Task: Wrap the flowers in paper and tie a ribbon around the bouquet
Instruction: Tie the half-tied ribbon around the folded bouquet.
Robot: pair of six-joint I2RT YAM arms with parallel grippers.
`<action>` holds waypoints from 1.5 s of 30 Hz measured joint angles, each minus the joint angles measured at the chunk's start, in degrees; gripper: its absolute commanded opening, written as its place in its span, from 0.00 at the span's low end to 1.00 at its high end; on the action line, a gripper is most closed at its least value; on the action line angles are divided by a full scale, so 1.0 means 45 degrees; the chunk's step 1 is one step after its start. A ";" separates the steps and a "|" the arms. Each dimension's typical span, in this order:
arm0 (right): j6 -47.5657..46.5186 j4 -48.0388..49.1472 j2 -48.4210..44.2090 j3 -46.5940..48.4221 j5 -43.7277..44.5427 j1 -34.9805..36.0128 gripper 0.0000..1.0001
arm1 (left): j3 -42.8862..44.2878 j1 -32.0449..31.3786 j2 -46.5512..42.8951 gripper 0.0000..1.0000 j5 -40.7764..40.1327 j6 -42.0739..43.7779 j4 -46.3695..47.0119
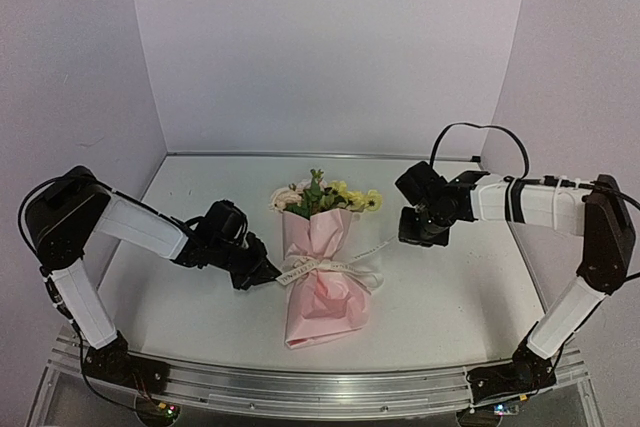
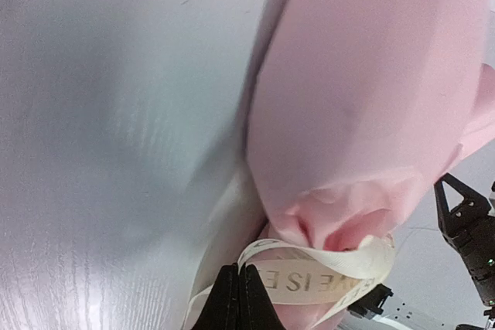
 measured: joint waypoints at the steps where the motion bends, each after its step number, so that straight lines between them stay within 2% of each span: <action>1: -0.0057 0.0020 -0.0010 -0.0015 -0.0084 0.0029 0.12 | 0.0276 0.0026 -0.0166 0.00 -0.0254 0.0303 -0.0533; 7: -0.0518 0.0342 -0.0010 -0.0167 -0.0540 0.0296 0.44 | 0.2879 0.0067 -0.0306 0.00 -0.1590 0.2505 -0.3238; 10: -0.0762 0.0573 -0.0129 -0.0440 -0.0640 0.0511 0.49 | 0.3692 0.0082 -0.0296 0.00 -0.2040 0.3308 -0.4160; 17: -0.0882 0.1618 -0.1096 -0.1921 -0.1008 0.1669 0.39 | 0.4606 0.0130 0.0108 0.00 -0.2827 0.4306 -0.5692; 22: -0.0833 0.2366 -0.0065 -0.2077 -0.1408 0.2441 0.38 | 0.4741 0.0251 0.0449 0.00 -0.2937 0.4582 -0.6206; 30: -0.1467 0.2965 0.1577 -0.1470 -0.1490 0.2449 0.40 | 0.5071 0.0313 0.0539 0.00 -0.2981 0.4692 -0.6513; 45: -0.1810 0.3296 0.1632 -0.1653 -0.1993 0.2439 0.39 | 0.5114 0.0330 0.0563 0.00 -0.3032 0.4724 -0.6512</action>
